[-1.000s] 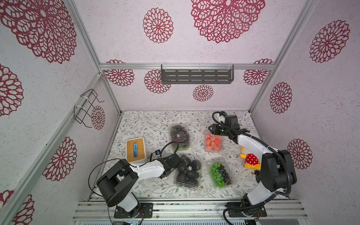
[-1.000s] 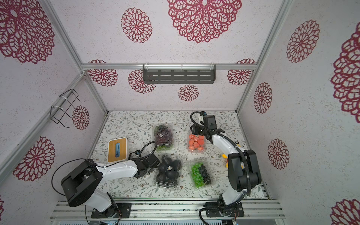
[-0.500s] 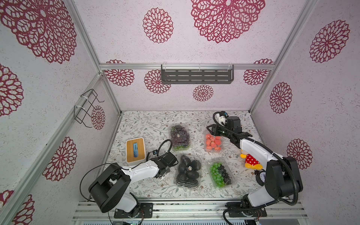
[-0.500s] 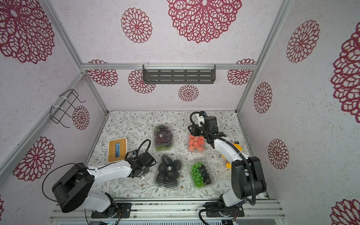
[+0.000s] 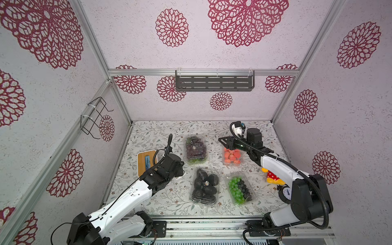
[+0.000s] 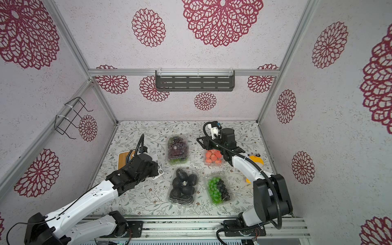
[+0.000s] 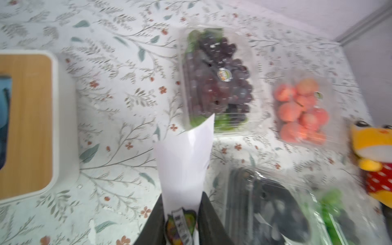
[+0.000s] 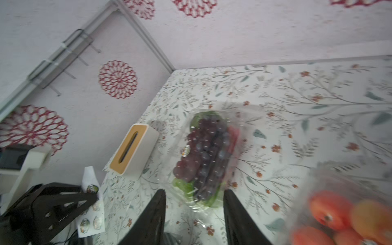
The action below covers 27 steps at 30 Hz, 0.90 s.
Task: Label fruit boxes
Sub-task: Pick up the label sticker from the center of the board.
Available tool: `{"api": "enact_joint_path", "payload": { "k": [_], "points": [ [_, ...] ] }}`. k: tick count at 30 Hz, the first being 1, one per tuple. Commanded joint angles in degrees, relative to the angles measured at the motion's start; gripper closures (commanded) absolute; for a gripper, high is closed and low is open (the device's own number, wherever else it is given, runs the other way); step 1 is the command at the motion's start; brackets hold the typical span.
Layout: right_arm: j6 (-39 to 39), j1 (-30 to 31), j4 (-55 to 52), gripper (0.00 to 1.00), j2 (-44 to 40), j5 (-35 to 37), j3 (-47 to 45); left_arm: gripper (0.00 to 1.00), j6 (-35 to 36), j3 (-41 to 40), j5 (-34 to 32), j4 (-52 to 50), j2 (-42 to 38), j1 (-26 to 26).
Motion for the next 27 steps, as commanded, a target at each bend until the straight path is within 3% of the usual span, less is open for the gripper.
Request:
{"api": "enact_joint_path", "payload": {
  "k": [1, 6, 12, 24, 27],
  "points": [
    [2.04, 3.69, 11.74, 0.45, -2.37, -12.51, -0.93, 0.74, 10.22, -0.87, 8.15, 9.80, -2.29, -0.68],
    [-1.01, 8.64, 13.32, 0.44, -4.84, -14.65, -1.55, 0.71, 14.92, 1.07, 18.65, 15.40, -1.25, -1.26],
    [2.33, 11.31, 19.84, 0.43, -4.50, -18.40, -2.32, 0.72, 18.50, 2.35, 23.01, 18.70, 0.60, -2.98],
    [1.78, 14.04, 16.53, 0.51, -3.30, -21.47, -1.09, 0.73, 19.27, 2.68, 23.45, 20.90, 1.70, -2.99],
    [1.65, 14.31, 15.75, 0.54, -2.47, -21.37, -0.75, 0.73, 19.36, 1.95, 20.50, 22.28, 0.95, -3.30]
  ]
}}
